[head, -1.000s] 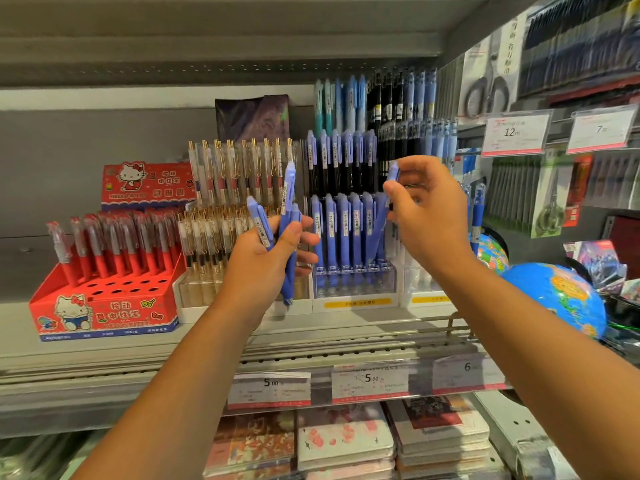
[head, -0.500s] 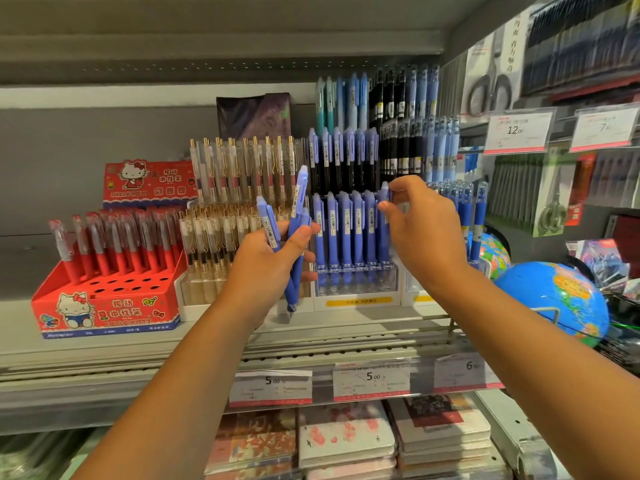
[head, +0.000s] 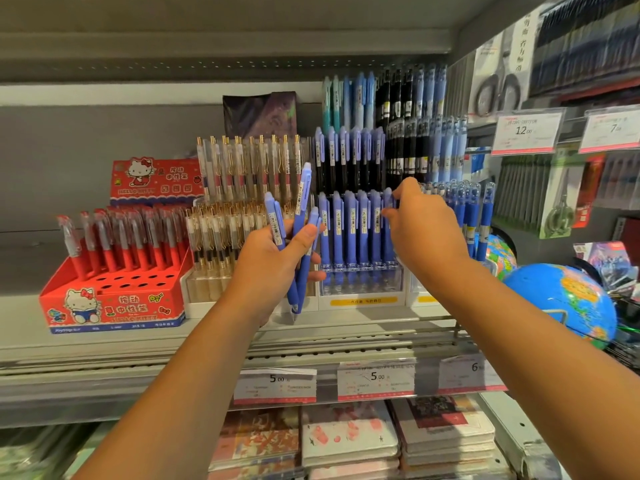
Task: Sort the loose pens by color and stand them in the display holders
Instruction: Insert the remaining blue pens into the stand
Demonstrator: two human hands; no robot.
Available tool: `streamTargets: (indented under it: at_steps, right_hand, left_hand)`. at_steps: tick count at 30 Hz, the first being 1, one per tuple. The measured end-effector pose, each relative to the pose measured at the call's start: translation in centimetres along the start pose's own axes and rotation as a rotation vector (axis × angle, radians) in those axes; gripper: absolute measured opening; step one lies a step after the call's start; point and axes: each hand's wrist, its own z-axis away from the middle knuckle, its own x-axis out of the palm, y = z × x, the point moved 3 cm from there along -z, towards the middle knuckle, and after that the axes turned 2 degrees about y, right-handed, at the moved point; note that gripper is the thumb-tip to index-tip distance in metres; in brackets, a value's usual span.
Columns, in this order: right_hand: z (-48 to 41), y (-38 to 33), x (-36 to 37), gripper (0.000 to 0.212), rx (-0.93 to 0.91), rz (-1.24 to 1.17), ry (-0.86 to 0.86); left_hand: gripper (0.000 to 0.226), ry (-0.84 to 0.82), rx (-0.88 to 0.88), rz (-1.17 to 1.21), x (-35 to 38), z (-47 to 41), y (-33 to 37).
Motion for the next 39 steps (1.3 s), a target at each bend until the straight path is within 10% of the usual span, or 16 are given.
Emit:
streamTargets:
  at_steps: [15, 23, 39]
  right_hand:
    - [0.9, 0.3, 0.8, 0.056, 0.021, 0.228, 0.022]
    - [2.5, -3.9, 0.4, 0.014, -0.065, -0.833, -0.264]
    - [2.7, -5.1, 1.2, 0.012, 0.083, -1.216, -0.361]
  left_hand:
    - [0.036, 0.008, 0.011, 0.003, 0.1, 0.1, 0.1]
    - [0.035, -0.002, 0.049, -0.011, 0.1, 0.1, 0.2]
    - [0.018, 0.019, 0.046, 0.046, 0.2, 0.3, 0.7]
